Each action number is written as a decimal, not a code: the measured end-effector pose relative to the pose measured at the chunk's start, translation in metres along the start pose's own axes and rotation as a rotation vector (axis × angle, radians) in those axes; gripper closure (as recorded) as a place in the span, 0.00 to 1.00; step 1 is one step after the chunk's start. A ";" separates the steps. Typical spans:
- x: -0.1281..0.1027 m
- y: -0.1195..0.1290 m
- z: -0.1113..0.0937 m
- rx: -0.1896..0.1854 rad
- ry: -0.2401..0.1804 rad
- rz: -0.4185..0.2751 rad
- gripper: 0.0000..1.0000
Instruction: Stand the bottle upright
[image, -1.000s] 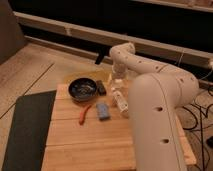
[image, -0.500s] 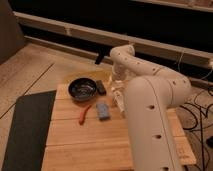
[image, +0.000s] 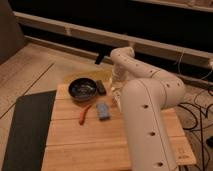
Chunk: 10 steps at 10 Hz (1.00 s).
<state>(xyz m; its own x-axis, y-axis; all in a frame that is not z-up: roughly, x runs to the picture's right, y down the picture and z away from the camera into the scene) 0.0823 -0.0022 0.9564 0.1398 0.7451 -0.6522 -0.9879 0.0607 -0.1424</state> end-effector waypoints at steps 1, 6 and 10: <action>-0.001 0.000 0.002 -0.001 0.006 -0.003 0.35; 0.002 0.007 0.026 0.013 0.076 -0.035 0.35; 0.003 0.007 0.037 0.017 0.111 -0.034 0.35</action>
<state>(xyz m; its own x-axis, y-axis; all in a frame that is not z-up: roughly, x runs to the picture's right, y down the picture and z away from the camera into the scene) 0.0734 0.0253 0.9810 0.1789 0.6647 -0.7254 -0.9833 0.0963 -0.1542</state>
